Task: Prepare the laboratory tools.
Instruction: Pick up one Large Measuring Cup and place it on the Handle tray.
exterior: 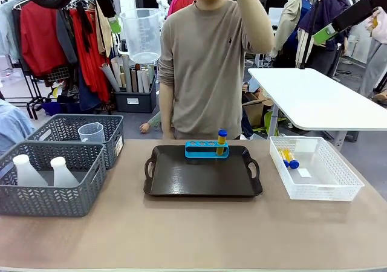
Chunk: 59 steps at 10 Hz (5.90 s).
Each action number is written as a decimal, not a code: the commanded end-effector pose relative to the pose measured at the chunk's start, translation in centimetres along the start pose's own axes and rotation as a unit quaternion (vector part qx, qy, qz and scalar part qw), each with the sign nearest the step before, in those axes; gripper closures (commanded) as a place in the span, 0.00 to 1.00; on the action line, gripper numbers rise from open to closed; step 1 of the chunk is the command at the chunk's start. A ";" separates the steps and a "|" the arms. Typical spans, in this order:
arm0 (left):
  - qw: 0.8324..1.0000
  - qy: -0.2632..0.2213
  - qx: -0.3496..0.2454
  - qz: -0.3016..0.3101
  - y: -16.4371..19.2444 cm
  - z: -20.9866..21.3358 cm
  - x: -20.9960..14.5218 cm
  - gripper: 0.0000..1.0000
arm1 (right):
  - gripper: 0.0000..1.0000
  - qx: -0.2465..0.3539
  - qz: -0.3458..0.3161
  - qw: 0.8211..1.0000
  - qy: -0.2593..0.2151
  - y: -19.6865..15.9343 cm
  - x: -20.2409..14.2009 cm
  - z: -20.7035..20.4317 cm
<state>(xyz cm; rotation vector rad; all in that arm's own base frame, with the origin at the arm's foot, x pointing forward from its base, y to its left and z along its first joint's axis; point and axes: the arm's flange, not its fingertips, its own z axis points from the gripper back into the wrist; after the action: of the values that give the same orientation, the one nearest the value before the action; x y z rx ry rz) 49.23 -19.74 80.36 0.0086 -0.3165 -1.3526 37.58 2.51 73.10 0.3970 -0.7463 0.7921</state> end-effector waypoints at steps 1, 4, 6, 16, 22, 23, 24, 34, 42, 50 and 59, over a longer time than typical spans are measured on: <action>1.000 0.014 -0.004 -0.004 -0.1 0.5 0.1 1.00 | 0.00 0.002 0.003 1.000 0.000 0.1 0.0 0.1; 0.999 0.025 -0.019 -0.020 -0.4 0.1 0.8 1.00 | 0.00 0.002 0.003 1.000 0.000 0.1 0.0 0.1; 0.999 0.022 -0.026 -0.030 0.1 -0.6 1.0 1.00 | 0.00 0.002 0.003 1.000 0.000 0.1 0.0 0.1; 0.996 0.020 -0.078 -0.041 0.2 -4.6 2.3 1.00 | 0.00 0.002 0.003 1.000 0.000 0.1 0.0 0.1; 0.998 0.022 -0.062 -0.023 0.3 -3.2 0.3 1.00 | 0.00 0.002 0.003 1.000 0.000 0.1 0.0 0.1; 0.998 0.022 -0.062 -0.023 0.3 -3.2 0.3 1.00 | 0.00 0.002 0.003 1.000 0.000 0.1 0.0 0.1; 0.998 0.022 -0.062 -0.023 0.3 -3.2 0.3 1.00 | 0.00 0.002 0.003 1.000 0.000 0.1 0.0 0.1; 0.993 0.084 -0.086 -0.014 0.7 -16.9 14.9 1.00 | 0.00 0.002 0.003 1.000 0.000 0.1 0.0 0.1; 0.991 0.050 -0.106 -0.061 -0.3 -25.0 17.0 1.00 | 0.00 0.002 0.003 1.000 0.000 0.1 0.0 0.1; 0.991 -0.007 -0.116 -0.064 -3.0 -37.8 21.0 1.00 | 0.00 0.002 0.003 1.000 0.000 0.1 0.0 0.1; 0.987 0.030 -0.139 -0.070 -7.3 -44.7 17.0 1.00 | 0.00 0.002 0.003 1.000 0.000 0.1 0.0 0.1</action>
<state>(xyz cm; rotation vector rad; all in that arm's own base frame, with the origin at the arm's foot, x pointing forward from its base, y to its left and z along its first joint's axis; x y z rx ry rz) 57.48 -47.45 40.12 -0.1721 -0.0580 -1.5165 37.57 2.56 73.09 0.3964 -0.7452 0.7928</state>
